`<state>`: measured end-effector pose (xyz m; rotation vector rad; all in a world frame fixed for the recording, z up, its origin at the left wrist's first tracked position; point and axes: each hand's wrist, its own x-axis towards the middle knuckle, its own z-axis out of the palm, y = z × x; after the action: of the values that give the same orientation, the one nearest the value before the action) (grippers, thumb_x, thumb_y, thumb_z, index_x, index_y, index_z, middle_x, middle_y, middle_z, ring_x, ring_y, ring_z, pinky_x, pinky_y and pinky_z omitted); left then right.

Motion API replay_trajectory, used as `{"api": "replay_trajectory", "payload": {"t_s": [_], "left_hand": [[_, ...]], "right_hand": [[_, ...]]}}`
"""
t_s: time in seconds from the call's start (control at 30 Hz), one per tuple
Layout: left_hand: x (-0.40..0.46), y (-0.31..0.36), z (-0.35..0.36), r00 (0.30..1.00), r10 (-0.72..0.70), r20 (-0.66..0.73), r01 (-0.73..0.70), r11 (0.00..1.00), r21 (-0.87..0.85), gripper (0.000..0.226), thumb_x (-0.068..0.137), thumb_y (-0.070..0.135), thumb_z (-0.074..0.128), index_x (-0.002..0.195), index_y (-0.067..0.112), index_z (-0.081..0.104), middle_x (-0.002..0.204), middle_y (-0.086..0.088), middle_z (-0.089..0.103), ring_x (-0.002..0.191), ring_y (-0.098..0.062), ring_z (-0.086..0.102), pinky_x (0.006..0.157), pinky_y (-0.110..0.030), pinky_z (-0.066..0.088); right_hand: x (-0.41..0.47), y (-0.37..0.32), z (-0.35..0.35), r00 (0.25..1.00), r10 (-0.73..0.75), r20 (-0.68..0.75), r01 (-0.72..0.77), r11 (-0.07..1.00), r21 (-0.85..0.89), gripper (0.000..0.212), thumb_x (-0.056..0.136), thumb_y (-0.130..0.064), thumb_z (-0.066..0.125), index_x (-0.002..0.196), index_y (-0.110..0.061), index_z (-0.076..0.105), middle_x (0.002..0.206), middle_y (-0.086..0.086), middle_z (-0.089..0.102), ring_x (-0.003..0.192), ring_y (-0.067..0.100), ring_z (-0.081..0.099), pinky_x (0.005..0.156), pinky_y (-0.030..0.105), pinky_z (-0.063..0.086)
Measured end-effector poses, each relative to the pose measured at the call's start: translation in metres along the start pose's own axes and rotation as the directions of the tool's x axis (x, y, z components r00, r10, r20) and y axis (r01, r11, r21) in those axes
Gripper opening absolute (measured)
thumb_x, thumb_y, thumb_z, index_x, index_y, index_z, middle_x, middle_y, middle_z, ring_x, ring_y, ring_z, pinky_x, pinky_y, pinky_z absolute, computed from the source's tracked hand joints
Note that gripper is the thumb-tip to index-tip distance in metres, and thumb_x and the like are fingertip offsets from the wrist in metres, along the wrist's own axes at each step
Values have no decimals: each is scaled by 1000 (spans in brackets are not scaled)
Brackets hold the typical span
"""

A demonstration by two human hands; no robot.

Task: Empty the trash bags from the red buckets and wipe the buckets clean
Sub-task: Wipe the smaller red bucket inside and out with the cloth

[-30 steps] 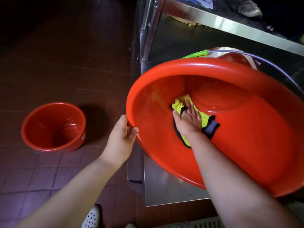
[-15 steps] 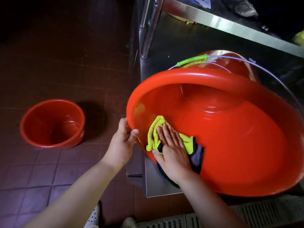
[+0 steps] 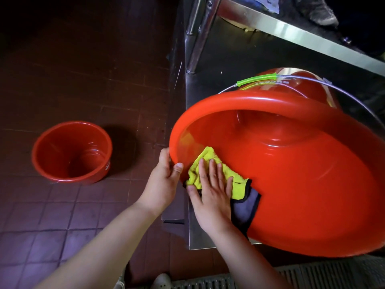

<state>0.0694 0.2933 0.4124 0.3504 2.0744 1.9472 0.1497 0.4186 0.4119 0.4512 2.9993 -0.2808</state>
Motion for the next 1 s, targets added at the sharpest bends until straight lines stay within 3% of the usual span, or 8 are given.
{"api": "replay_trajectory", "payload": {"t_s": [0.07,0.27,0.4,0.53,0.63,0.73,0.83,1.0], "left_hand": [[2,3,0,1000,22,3,-22,1000,-3,24,96,8,48,102,30,41,80,17,53,72,9,51,70,-9,40],[11,18,1,996,81,40,-79,995,-54,26,95,4,48,103,28,45,85,10,54,76,-3,50,76,-26,43],[26,30,-4,985,154,76,-154,988,-9,24,95,9,49,109,29,47,94,5,57,88,-8,54,82,-23,44],[25,33,3,980,185,76,-182,982,-44,29,95,14,51,114,32,41,100,14,56,90,2,58,78,-10,44],[14,18,16,998,46,43,-37,980,-196,42,92,9,53,126,18,28,109,13,55,97,7,60,80,-12,47],[-9,-2,34,952,-167,257,228,947,-227,29,92,21,48,121,17,44,115,1,62,109,-7,61,89,-27,51],[-17,-13,41,936,-210,283,290,915,-281,28,89,29,46,117,22,49,116,2,62,105,-9,64,79,-22,55],[-15,-14,40,968,-189,165,229,933,-278,20,94,12,47,112,17,53,100,-3,64,83,-1,66,69,-18,53]], "right_hand": [[8,2,2,999,52,-11,-52,999,-6,61,84,-61,0,134,-46,-31,151,-13,-23,144,15,-19,116,46,-11],[62,61,-9,982,185,-29,-187,980,-63,58,97,-48,26,148,-42,-1,159,-8,3,147,16,-2,116,45,-3],[104,115,-29,956,295,-7,-293,946,-140,54,98,-49,25,149,-40,8,159,-8,8,146,17,5,117,44,1],[121,142,-30,942,333,-35,-334,927,-170,54,97,-52,22,149,-40,11,159,-8,9,146,17,7,117,43,2],[123,143,-26,936,352,-25,-352,926,-140,54,97,-52,22,149,-39,11,159,-9,5,146,15,2,116,42,0],[119,136,-28,927,374,4,-374,926,-48,54,98,-51,26,149,-36,17,159,-9,3,146,14,1,116,41,0],[97,112,-24,950,310,-26,-311,951,-5,54,98,-47,33,148,-35,20,160,-6,7,146,16,5,116,40,1],[13,54,-9,998,46,-34,-44,997,64,62,91,-48,36,148,-38,13,159,0,8,147,20,5,117,40,4]]}}
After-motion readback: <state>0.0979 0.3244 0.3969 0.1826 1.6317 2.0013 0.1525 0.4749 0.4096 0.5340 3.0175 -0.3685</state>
